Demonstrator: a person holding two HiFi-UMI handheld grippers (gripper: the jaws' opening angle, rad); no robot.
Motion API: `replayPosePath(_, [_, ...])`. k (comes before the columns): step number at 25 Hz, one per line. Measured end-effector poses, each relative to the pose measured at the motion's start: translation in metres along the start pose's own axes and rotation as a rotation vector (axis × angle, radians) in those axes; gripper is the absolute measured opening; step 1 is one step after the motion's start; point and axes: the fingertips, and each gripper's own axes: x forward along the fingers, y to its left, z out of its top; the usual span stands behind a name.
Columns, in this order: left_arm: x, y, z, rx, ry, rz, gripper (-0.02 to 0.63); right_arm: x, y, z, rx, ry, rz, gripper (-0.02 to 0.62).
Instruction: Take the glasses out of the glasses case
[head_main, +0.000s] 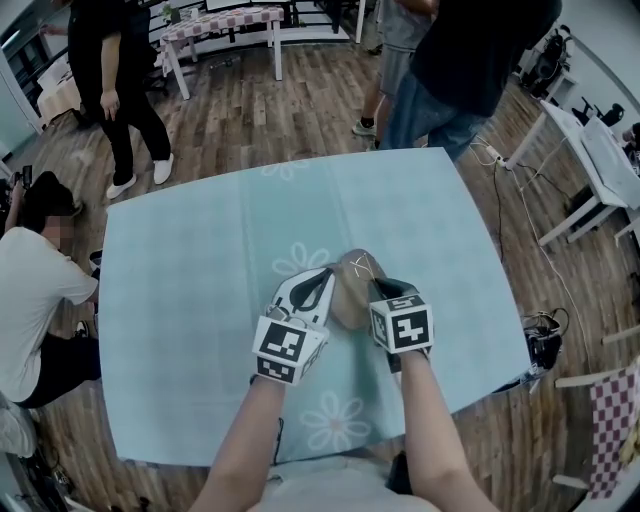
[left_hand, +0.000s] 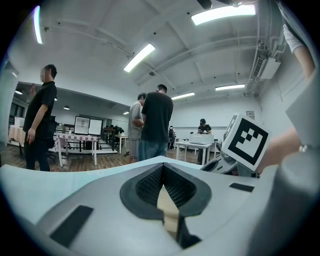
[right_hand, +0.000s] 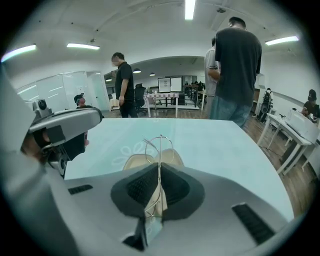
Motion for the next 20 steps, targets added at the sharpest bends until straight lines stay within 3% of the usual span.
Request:
replayPosePath(5, [-0.007,-0.010,0.009,0.054,0.014,0.026,0.008,-0.019,0.006,0.008,-0.036,-0.061,0.019,0.023])
replayPosePath(20, [-0.046,-0.041,0.035,0.077,-0.047,0.046,0.008,-0.091,0.032,0.024,-0.008,-0.271,0.054,0.023])
